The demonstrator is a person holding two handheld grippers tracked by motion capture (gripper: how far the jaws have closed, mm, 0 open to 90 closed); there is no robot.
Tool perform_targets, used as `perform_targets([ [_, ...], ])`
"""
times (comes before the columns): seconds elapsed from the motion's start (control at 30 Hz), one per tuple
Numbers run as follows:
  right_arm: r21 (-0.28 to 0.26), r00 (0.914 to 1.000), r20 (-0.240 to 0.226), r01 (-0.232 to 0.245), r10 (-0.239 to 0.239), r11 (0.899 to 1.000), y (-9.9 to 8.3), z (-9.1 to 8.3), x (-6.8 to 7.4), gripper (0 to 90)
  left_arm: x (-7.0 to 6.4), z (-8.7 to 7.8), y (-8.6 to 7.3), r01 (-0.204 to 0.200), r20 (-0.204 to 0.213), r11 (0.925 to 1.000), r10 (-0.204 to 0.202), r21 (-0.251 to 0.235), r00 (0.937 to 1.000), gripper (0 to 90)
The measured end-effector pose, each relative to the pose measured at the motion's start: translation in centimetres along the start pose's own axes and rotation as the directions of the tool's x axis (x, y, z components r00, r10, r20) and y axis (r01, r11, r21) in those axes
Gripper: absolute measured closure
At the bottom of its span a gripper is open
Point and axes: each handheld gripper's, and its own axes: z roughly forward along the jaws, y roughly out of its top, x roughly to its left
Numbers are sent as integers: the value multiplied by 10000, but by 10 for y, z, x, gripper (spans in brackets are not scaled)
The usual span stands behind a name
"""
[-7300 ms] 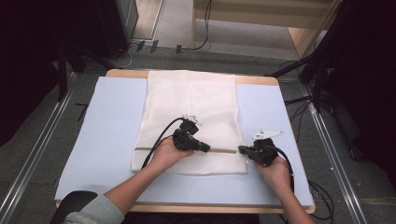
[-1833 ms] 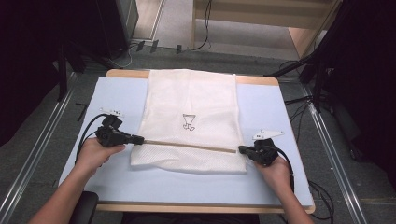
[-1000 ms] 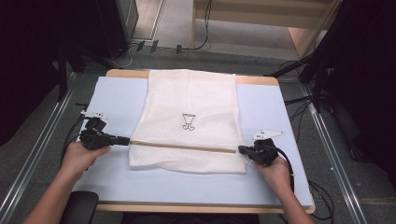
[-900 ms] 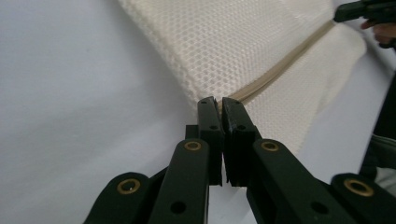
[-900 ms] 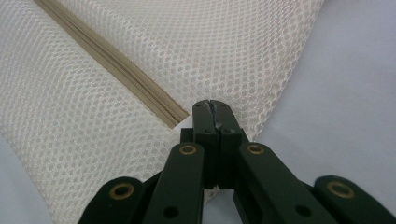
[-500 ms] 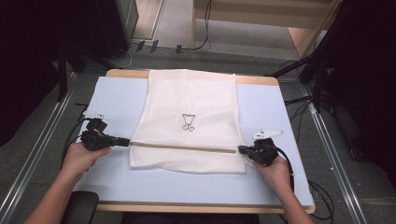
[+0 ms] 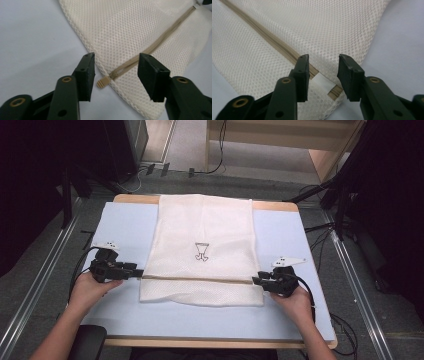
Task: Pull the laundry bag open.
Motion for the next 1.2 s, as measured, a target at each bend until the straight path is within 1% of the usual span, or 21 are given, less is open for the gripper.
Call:
perform_targets([
  [0.07,-190,10000,44,20,-19,9998,1,-1,-1,573,-1,0,1,-51,-104,9998,49,-169,9999,434],
  [0.1,-255,10000,31,-64,64,9997,2,-2,0,563,-1,0,1,-83,-162,9997,79,-237,9998,421],
  [0.2,-385,9999,43,-124,125,9992,3,-4,-1,534,-1,-1,1,-138,-308,9996,129,-260,9994,401],
  [0.23,-440,10000,55,-75,78,9990,3,-5,-2,526,0,-1,1,-130,-325,9995,120,-280,9994,397],
  [0.47,-786,9996,241,-92,112,9969,3,-10,-7,468,7,-5,0,177,-811,9981,-225,-589,9965,375],
  [0.5,-822,9995,291,-131,155,9965,3,-11,-9,461,8,-6,0,145,-871,9981,-196,-591,9960,373],
  [0.6,-965,9987,414,-259,300,9950,2,-15,-15,445,12,-8,-2,294,-1004,9974,-359,-655,9943,366],
  [0.63,-974,9982,473,-314,362,9947,1,-16,-17,442,13,-8,-3,311,-1147,9970,-391,-704,9926,365],
  [0.77,-1025,9957,699,-528,602,9933,-1,-20,-27,438,16,-12,-6,378,-1335,9965,-476,-746,9899,360],
  [0.9,-1040,9938,843,-640,730,9925,-3,-20,-34,435,18,-14,-9,433,-1479,9958,-550,-810,9875,358],
  [1.03,-1026,9919,960,-735,834,9920,-4,-20,-39,423,21,-18,-12,537,-1659,9951,-670,-833,9839,357],
  [1.2,-1001,9902,1040,-829,933,9915,-4,-17,-44,409,24,-19,-16,647,-1786,9942,-792,-859,9807,356],
])
